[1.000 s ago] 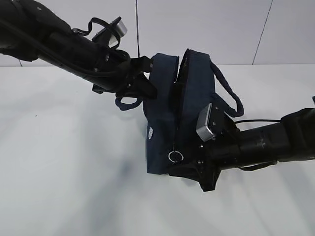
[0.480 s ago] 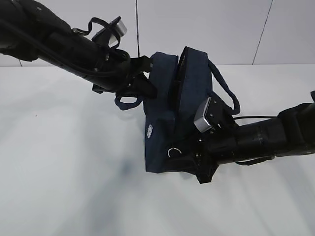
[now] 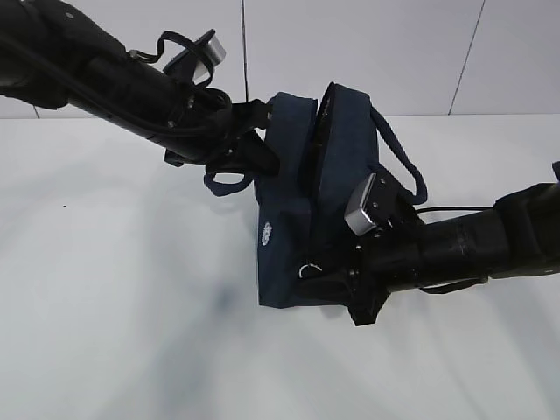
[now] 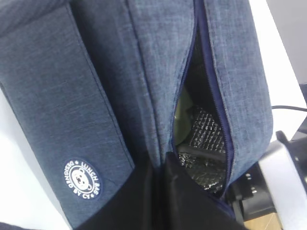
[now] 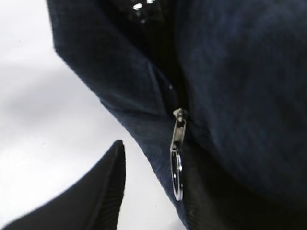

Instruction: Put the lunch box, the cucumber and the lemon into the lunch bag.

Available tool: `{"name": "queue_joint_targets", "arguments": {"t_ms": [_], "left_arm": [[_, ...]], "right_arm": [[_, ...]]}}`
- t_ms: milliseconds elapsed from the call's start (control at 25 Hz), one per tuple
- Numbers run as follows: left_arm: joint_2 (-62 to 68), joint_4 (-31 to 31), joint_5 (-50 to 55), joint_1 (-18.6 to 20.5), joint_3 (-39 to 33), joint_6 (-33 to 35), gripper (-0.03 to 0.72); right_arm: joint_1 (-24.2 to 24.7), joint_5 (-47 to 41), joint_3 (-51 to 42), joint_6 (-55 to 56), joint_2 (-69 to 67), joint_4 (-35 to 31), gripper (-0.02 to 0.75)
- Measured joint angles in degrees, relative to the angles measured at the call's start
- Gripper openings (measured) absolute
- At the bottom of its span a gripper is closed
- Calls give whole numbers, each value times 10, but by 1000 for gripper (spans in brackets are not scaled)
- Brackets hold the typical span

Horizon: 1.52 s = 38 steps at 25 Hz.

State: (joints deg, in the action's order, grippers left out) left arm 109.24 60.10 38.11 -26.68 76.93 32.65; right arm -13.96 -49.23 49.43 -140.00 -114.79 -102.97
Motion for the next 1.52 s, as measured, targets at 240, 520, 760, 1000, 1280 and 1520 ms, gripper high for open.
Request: {"name": "queue_joint_targets", "arguments": {"t_ms": [240,520,760,1000,1280,1520], "left_arm": [[0,0,0,0,0,0,-1],[0,0,0,0,0,0,-2],[0,0,0,0,0,0,-2],[0,0,0,0,0,0,-2],[0,0,0,0,0,0,-2],[0,0,0,0,0,0,-2]], "right_arm": [[0,-1,1,0,-13,-1,298],[0,-12,2,1,-20,-2,298],[0,-12,2,1,-20,-3,296],[0,-12,2,1,-20,-3,224],[0,-12,2,1,-20,-4,211],[0,-11,2,1,-20,-4,210]]}}
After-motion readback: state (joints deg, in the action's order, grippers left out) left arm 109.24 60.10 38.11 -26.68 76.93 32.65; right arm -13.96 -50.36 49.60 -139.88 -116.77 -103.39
